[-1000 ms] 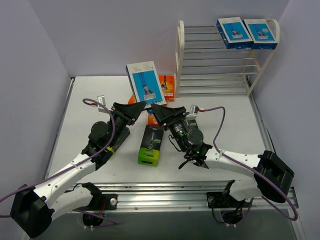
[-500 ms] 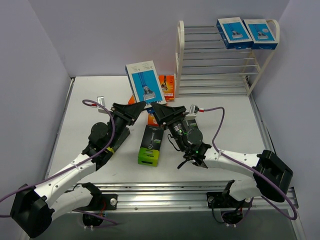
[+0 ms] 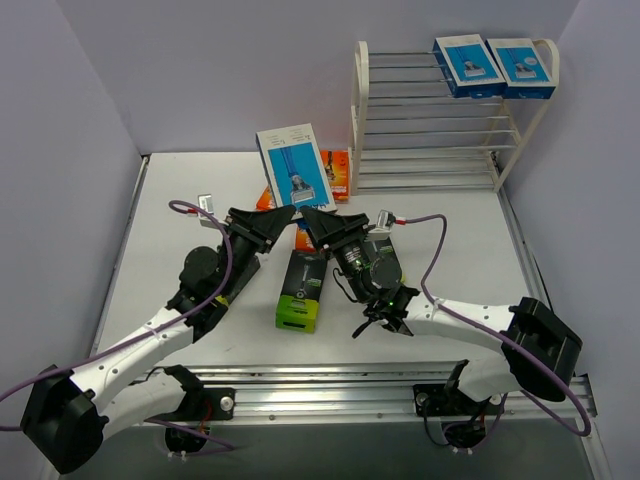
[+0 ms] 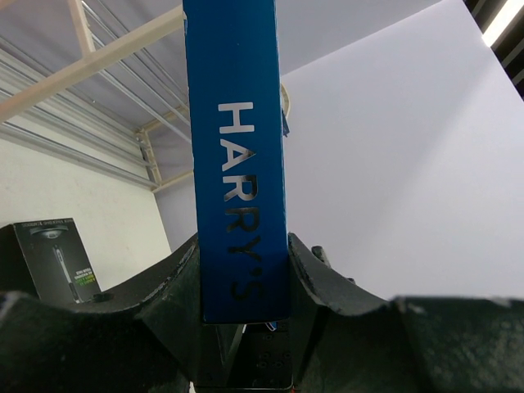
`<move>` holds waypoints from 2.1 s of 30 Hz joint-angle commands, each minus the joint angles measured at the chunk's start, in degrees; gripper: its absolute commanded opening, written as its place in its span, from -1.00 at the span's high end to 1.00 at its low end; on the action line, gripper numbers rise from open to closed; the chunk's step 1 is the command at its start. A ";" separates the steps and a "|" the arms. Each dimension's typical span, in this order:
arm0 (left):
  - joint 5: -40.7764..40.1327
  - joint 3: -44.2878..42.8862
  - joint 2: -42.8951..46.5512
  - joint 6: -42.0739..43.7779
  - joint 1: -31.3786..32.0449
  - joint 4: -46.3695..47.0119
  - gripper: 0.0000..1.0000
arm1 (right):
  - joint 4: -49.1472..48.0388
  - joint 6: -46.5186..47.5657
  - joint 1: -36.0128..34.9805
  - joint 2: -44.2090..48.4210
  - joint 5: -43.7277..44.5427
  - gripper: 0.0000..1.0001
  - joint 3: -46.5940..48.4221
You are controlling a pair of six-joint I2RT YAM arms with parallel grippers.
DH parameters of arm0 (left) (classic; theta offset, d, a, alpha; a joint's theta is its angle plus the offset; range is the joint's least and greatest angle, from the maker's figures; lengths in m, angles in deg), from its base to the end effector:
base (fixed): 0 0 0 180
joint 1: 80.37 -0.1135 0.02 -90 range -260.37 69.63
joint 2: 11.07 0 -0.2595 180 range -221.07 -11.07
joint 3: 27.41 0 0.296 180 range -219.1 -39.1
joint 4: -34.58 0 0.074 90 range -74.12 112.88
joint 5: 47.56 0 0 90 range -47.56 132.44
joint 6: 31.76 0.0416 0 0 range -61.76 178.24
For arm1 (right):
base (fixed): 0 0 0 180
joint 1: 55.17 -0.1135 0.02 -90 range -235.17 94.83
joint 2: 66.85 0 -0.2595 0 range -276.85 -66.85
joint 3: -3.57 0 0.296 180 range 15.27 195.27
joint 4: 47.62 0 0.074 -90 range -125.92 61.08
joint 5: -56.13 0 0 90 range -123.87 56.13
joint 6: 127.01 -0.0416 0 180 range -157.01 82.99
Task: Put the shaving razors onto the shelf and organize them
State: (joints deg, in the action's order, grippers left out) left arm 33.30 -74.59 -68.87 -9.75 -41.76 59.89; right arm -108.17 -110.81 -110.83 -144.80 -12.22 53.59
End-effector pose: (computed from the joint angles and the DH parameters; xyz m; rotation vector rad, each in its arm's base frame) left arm 0.2260 -0.1720 0.3077 -0.5186 1.3795 -1.4531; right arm 0.1944 0.2574 0.2894 0.5862 1.0874 1.8319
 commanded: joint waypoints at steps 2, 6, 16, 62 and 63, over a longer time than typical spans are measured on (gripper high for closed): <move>0.45 -0.11 0.85 -0.13 0.59 3.94 0.95 | -5.10 1.46 -0.50 0.70 2.78 0.03 2.28; 0.62 0.42 0.32 -0.83 0.85 3.94 0.95 | -4.92 2.43 -0.59 1.22 3.13 0.38 2.19; 0.80 0.77 -0.47 -1.80 0.85 2.98 0.94 | -5.62 3.31 -0.94 2.45 4.71 0.84 0.96; 21.54 -0.71 11.57 17.78 -18.75 -16.59 -0.92 | 20.38 6.65 16.52 20.38 7.89 1.00 3.15; 20.93 -2.47 11.31 22.41 -18.05 -22.71 -0.88 | 22.05 5.78 18.03 20.38 4.75 1.00 5.42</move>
State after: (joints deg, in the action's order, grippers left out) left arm 52.81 -69.56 -57.83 0.57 -60.82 46.50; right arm -88.19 -104.56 -96.51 -126.71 -3.48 52.22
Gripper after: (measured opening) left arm 0.961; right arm 0.345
